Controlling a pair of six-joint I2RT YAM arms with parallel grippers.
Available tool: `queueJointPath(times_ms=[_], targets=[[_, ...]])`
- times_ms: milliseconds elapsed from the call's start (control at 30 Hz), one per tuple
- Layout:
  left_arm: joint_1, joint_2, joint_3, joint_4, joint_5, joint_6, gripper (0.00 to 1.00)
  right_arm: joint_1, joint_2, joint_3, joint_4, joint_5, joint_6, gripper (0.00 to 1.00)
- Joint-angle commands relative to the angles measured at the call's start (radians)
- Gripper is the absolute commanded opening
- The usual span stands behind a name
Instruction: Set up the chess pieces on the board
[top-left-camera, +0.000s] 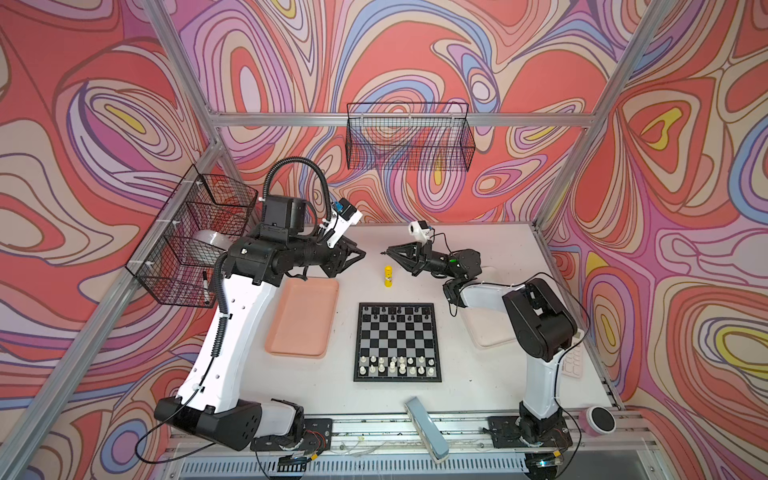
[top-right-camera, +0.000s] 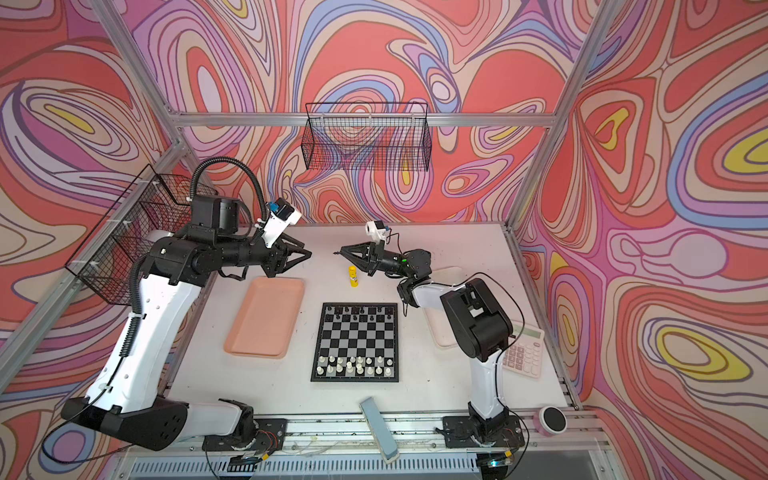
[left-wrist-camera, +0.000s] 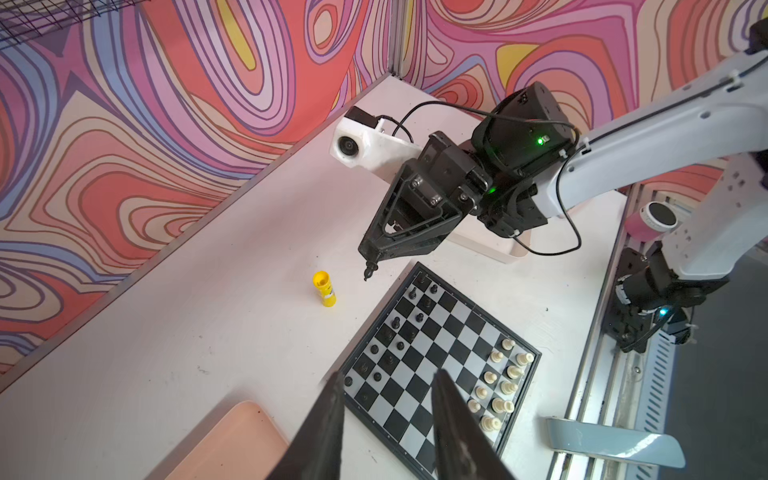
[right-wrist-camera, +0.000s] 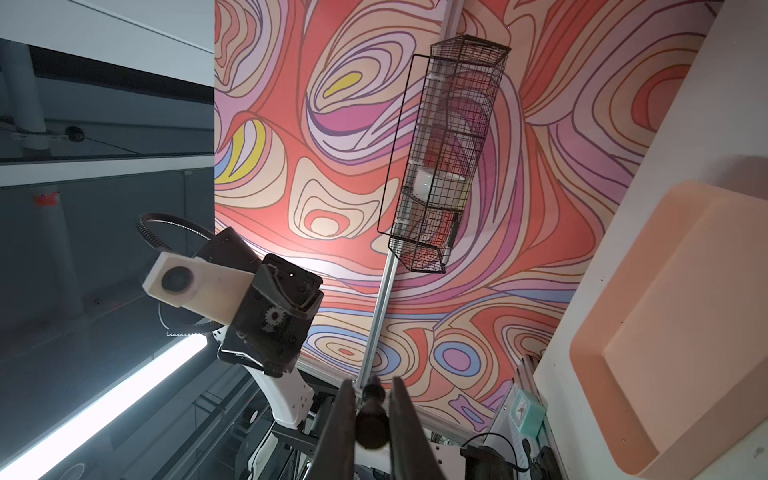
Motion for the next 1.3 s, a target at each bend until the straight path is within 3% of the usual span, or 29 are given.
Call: queueJointPath(times_ms=[0, 500, 933, 1267], targets=[[0.007, 0.042, 0.038, 0.030, 0.091, -0.106, 0.35, 0.000, -0.061, 0.015, 0.066, 0.039, 0.043, 0.08], [0.045, 0.130, 0.114, 0.230, 0.378, -0.456, 0.31, 0.000, -0.128, 0.070, 0.065, 0.133, 0.100, 0.09], [0.026, 0.186, 0.092, 0.346, 0.447, -0.590, 0.28, -0.001, -0.129, 0.057, 0.066, 0.150, 0.081, 0.09], [-0.013, 0.208, 0.075, 0.349, 0.439, -0.585, 0.25, -0.001, -0.128, 0.064, 0.066, 0.156, 0.079, 0.09]])
